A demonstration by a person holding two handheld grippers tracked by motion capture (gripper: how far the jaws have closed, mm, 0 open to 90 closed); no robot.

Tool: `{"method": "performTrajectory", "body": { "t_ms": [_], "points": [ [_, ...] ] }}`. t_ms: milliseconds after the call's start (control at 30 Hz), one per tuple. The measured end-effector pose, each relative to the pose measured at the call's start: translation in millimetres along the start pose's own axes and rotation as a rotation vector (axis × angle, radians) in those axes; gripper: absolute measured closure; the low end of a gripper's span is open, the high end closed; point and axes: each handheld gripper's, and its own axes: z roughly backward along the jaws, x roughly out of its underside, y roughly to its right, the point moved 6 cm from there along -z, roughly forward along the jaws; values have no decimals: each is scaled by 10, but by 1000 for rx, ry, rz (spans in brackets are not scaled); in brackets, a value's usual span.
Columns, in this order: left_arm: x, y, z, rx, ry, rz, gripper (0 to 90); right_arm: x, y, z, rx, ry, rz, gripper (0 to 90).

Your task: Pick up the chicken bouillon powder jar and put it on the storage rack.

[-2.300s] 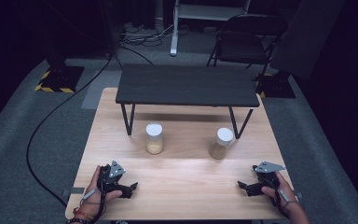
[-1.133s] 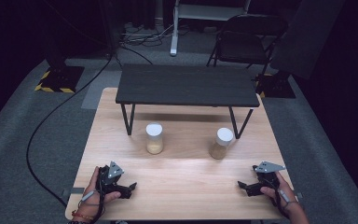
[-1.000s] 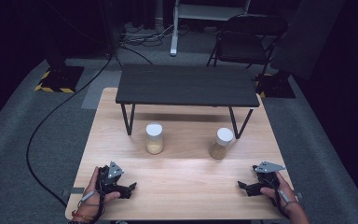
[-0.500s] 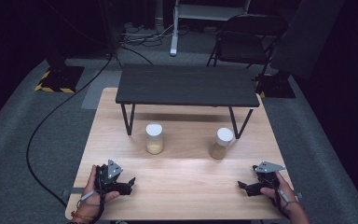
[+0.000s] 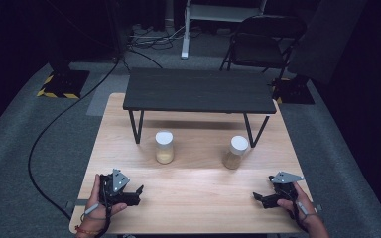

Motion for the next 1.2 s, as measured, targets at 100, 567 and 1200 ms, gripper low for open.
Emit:
{"method": "performTrajectory", "body": {
  "t_ms": [100, 567, 1200],
  "points": [
    [5, 11, 25, -6, 19, -8, 26, 0, 0, 0, 0, 0, 0, 0],
    [10, 66, 92, -31, 78, -17, 26, 0, 0, 0, 0, 0, 0, 0],
    [-137, 86, 13, -25, 102, -30, 26, 0, 3, -1, -1, 0, 2, 0]
  ]
}}
